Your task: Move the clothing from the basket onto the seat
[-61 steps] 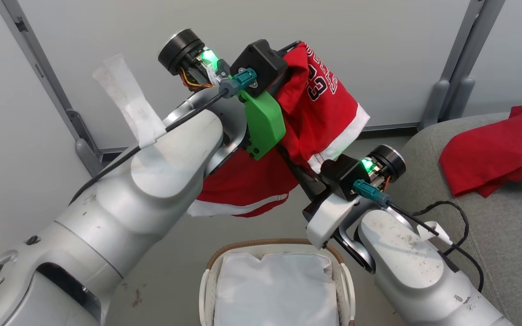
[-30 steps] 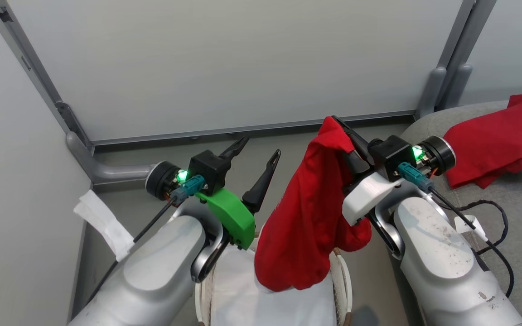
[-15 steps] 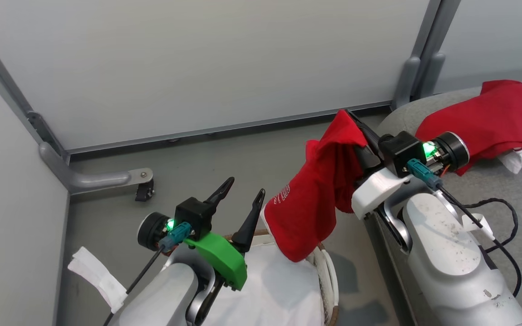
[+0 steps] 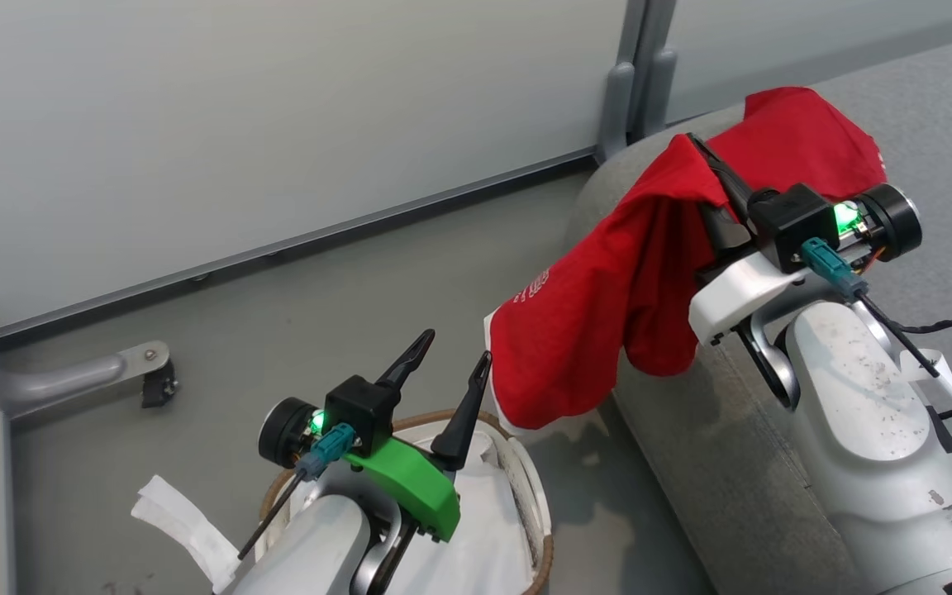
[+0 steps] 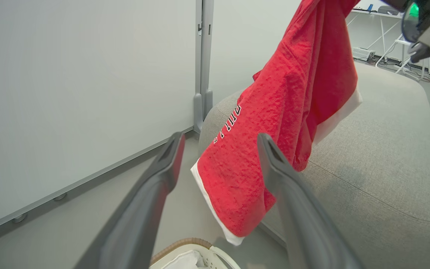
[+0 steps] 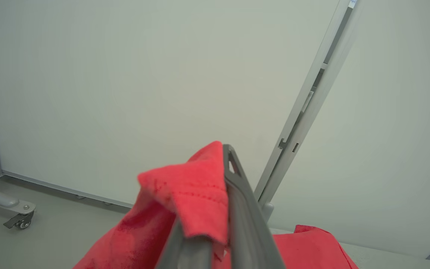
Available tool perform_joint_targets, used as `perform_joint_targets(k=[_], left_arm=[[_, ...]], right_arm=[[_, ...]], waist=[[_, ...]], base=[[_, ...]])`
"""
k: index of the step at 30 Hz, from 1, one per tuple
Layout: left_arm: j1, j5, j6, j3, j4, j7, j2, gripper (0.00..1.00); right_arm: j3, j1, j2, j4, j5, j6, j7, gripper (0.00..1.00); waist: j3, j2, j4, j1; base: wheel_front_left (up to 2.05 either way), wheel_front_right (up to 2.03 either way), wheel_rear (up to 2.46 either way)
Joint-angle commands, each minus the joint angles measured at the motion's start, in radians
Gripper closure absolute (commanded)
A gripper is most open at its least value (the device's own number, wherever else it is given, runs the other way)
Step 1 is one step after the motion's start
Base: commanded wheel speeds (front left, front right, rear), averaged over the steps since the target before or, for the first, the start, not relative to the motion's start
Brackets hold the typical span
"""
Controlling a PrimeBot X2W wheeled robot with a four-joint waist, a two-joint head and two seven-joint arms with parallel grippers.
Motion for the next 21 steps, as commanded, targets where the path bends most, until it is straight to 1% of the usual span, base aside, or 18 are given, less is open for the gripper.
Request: perform_joint_targets(k=[1,6,10,12,17,21], left_arm=[[0.013,0.014,-0.007,0.011,0.004,0.000,-0.003,0.00],[0.013,0.044,-0.017,0.020,0.013,0.001,-0.011,0.00],[0.009,0.068,-0.024,0.026,0.011,0.001,-0.011,0.00],[0.009,0.076,-0.026,0.029,0.010,0.001,-0.010,0.00],[0.005,0.081,-0.030,0.029,0.014,0.001,-0.007,0.00],[-0.005,0.091,-0.033,0.026,0.005,0.001,-0.002,0.00]], right_arm=[[-0.007,-0.012,-0.005,-0.005,-0.002,-0.001,0.000,1.00],[-0.036,-0.018,-0.018,-0.010,0.001,-0.001,0.000,1.00],[-0.068,-0.020,-0.019,-0.011,0.007,-0.001,0.000,1.00],[-0.081,-0.031,-0.020,-0.007,0.016,-0.001,0.000,1.00],[-0.112,-0.097,-0.048,0.011,0.033,-0.001,0.000,1.00],[-0.133,-0.205,-0.104,0.024,0.020,-0.001,0.000,1.00]], waist=[[0.034,-0.0001,-0.084,0.0000],[0.057,-0.0001,-0.135,0.0000],[0.076,-0.0001,-0.147,0.0000],[0.087,-0.0001,-0.147,0.0000],[0.116,-0.0001,-0.127,0.0000],[0.143,-0.0001,-0.097,0.0000]], base=[[0.00,0.00,0.00],[0.00,0.00,0.00],[0.00,0.00,0.00],[0.00,0.00,0.00],[0.00,0.00,0.00],[0.00,0.00,0.00]])
